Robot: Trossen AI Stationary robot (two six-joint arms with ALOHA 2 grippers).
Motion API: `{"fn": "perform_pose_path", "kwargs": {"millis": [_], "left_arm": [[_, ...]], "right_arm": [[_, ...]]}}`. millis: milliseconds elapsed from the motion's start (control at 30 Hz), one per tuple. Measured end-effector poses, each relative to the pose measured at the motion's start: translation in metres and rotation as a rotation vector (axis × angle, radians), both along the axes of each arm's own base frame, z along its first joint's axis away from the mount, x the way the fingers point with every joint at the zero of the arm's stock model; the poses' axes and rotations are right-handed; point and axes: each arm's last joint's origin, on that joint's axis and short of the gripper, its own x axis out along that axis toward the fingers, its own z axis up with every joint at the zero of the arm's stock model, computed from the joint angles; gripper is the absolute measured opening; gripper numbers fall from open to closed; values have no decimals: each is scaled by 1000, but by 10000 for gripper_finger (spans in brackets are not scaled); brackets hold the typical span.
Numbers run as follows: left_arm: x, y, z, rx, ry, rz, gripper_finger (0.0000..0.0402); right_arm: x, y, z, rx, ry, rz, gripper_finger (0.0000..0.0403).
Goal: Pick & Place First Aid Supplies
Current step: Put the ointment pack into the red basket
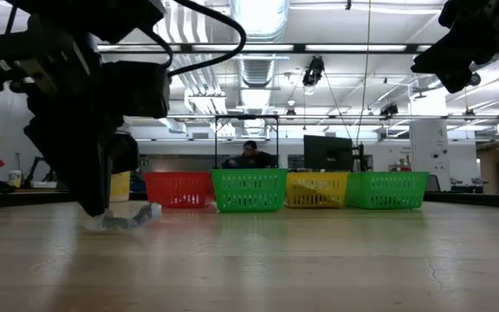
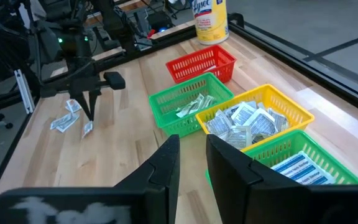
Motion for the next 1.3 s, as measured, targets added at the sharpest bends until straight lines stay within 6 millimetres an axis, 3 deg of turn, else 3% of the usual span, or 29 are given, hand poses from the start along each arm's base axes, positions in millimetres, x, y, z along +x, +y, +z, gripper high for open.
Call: {"fn": "perform_pose_path", "kwargs": {"millis": [433,633,967,1300], "left_arm": [[4,0,7,11,-29,37,0],[14,-3,20,8,-84,24,0],[31,2,61,186,-262,167,0],[-3,29,121,484,-275,491,0]], "right_arm": [[0,0,0,0,0,0,81],[0,0,0,0,0,0,70],[0,0,0,0,0,0,77],[0,0,0,0,0,0,87]]}}
